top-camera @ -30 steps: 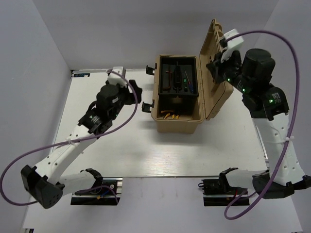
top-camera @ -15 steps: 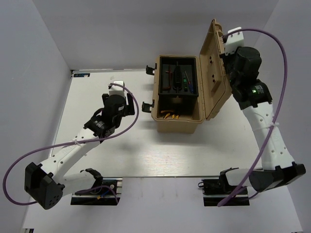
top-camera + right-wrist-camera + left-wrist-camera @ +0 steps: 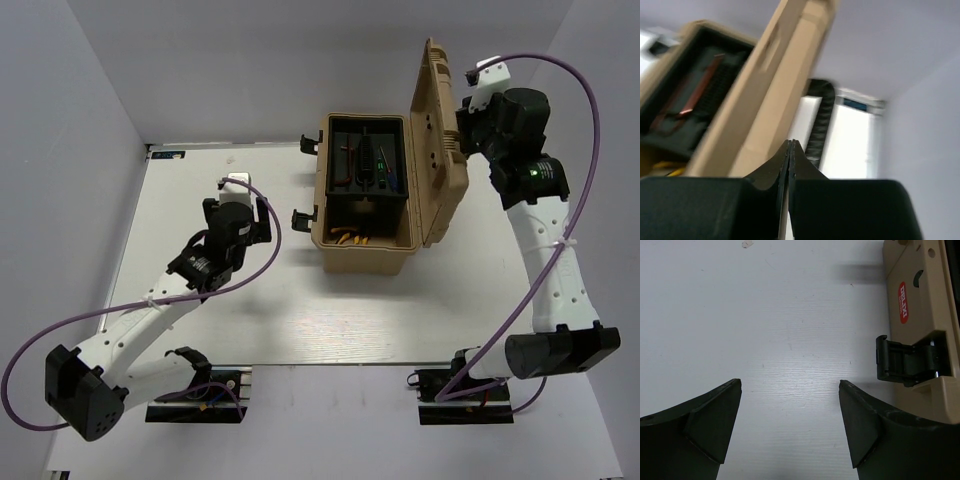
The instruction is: Sort the tools into containers
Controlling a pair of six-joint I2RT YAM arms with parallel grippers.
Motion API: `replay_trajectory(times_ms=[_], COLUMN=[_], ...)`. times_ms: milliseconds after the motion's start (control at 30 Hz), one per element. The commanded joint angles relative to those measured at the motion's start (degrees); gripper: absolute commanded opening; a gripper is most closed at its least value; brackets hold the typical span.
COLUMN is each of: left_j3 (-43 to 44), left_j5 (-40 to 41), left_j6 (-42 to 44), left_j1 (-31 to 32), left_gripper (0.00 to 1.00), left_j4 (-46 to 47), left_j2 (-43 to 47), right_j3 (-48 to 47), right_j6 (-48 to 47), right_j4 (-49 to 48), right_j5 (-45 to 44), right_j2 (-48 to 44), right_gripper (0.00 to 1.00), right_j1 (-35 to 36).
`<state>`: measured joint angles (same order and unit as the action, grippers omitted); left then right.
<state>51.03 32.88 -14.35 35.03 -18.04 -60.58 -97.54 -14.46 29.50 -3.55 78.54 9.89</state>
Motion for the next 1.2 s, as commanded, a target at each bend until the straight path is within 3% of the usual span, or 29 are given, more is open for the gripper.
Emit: replay_trajectory(times_ms=[0, 167, 267, 600, 633, 667, 733, 767, 800, 867, 1000, 1167], left_j3=[-0.84, -0.84, -0.84, -0.84, -0.84, -0.84, -0.84, -0.84, -0.84, -0.84, -0.84, -2.77], left_j5=[1.22, 1.22, 1.22, 1.22, 1.22, 0.70, 0.69, 0.69, -0.01, -0.71, -3.69, -6.51], left_j6=[0.64, 0.64, 0.64, 0.64, 0.64, 0.64, 0.64, 0.64, 0.64, 1.16, 2.40, 4.33], left_j1=[-0.13, -0.13, -0.13, -0.13, -0.13, -0.13, -0.13, -0.13, -0.13, -0.13, -0.13, -0.13], left_gripper=[0.89, 0.89, 0.89, 0.90, 0.90, 0.90, 0.90, 0.91, 0.91, 0.94, 1.00, 1.00], left_j4=[-0.15, -0.15, -0.15, -0.15, -0.15, -0.15, -0.15, -0.15, -0.15, -0.15, 0.38, 2.04], left_j2=[1.87, 1.87, 1.87, 1.87, 1.34, 1.34, 1.34, 1.34, 1.34, 1.87, 2.91, 5.90], right_j3=[-1.08, -1.43, -0.47, 5.94, 6.56, 8.31, 9.55, 10.43, 13.31, 16.66, 25.01, 34.86], right_j6=[7.42, 11.90, 13.67, 12.88, 12.18, 11.39, 10.51, 10.24, 9.72, 8.05, 7.17, 8.21], right_j4=[9.70, 9.36, 7.78, 4.08, 3.82, 3.81, 4.60, 4.87, 5.04, 6.45, 6.19, 4.26], right_j5=[24.25, 38.15, 41.24, 35.73, 35.28, 33.02, 30.90, 30.10, 28.62, 27.12, 25.62, 20.08], right_j2=[1.96, 3.28, 2.93, -3.83, -5.14, -5.94, -6.90, -7.17, -7.96, -8.49, -12.78, -17.80], right_gripper=[0.00, 0.00, 0.00, 0.00, 0.04, 0.22, 0.47, 0.70, 0.80, 0.90, 0.90, 0.90], right_j1=[0.04, -0.57, -0.14, -0.31, -0.31, -0.48, -0.22, -0.31, -0.31, -0.31, -0.31, -0.31])
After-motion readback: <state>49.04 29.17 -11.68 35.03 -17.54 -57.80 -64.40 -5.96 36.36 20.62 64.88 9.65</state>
